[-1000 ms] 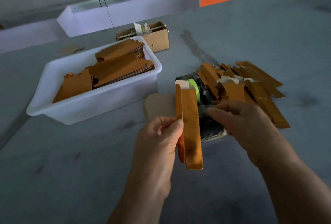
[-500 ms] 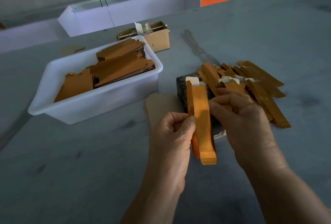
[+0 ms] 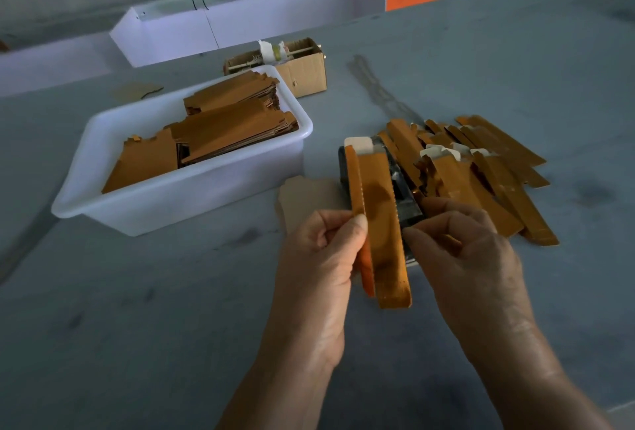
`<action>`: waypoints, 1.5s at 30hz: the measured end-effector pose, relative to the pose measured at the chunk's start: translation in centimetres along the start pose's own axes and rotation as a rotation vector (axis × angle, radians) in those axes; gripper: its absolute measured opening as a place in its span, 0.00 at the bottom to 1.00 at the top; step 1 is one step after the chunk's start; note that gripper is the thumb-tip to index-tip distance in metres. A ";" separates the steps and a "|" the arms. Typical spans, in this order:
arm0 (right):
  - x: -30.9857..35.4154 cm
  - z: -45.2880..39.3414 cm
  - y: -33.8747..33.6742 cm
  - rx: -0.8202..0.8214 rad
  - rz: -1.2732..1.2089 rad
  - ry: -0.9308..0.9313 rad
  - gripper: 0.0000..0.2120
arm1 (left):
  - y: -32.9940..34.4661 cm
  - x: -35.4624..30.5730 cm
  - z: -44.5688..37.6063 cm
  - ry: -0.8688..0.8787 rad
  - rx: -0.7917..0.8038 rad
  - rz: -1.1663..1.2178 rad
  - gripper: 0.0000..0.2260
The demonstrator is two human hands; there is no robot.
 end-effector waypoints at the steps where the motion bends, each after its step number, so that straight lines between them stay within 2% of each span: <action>1: -0.1 0.1 0.1 -0.004 0.005 0.001 0.08 | 0.2 -0.1 -0.1 0.013 0.015 -0.028 0.08; 5: 0.2 0.5 0.0 -0.056 -0.008 -0.038 0.10 | 1.2 -0.4 -0.3 0.048 0.073 -0.185 0.04; 12: 0.3 0.7 0.1 -0.092 -0.029 -0.105 0.06 | 3.6 -2.7 -0.4 0.282 0.151 -0.766 0.03; 17: 0.8 0.3 -0.2 -0.121 0.178 -0.191 0.05 | 3.9 -2.7 -0.3 0.274 0.156 -0.851 0.03; 19: 0.3 0.2 -0.9 -0.139 0.122 -0.167 0.07 | 3.8 -2.6 -0.4 0.250 0.151 -0.834 0.03; 22: -0.8 -0.1 -2.2 -0.104 -0.098 -0.051 0.06 | 2.6 -2.0 -0.8 0.117 0.103 -0.664 0.04; 24: -0.9 0.0 -2.3 0.020 -0.323 0.002 0.02 | 1.8 -1.8 -0.7 0.062 0.082 -0.557 0.03; 27: 0.4 0.9 -1.6 0.270 -0.544 -0.006 0.05 | 1.3 -1.4 0.3 0.008 0.087 -0.438 0.03; 29: 1.8 1.6 -1.2 0.386 -0.505 -0.079 0.06 | 1.3 -1.1 0.9 -0.017 0.096 -0.400 0.03; 31: 2.9 2.0 -1.0 0.427 -0.462 -0.145 0.08 | 1.2 -0.9 1.3 -0.027 0.100 -0.389 0.03; 35: 3.9 2.2 -0.9 0.417 -0.374 -0.200 0.10 | 1.3 -0.9 1.9 -0.005 0.110 -0.389 0.08; 39: 4.1 2.1 -1.0 0.377 -0.356 -0.209 0.11 | 1.3 -1.3 2.3 0.031 0.112 -0.360 0.02; 42: 4.2 2.1 -1.1 0.348 -0.290 -0.216 0.20 | 1.3 -1.5 2.6 0.068 0.120 -0.366 0.03; 45: 3.6 1.7 -1.2 0.301 -0.290 -0.142 0.25 | 1.5 -1.8 2.9 0.083 0.137 -0.362 0.04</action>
Point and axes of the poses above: each hand's wrist, its own z-axis away from the middle knuckle, its own y-axis out of the palm, x = y × z, the point moved 9 cm from there along -z, towards the middle knuckle, and after that the axes turned 13 degrees about z, right-handed, at the moved point
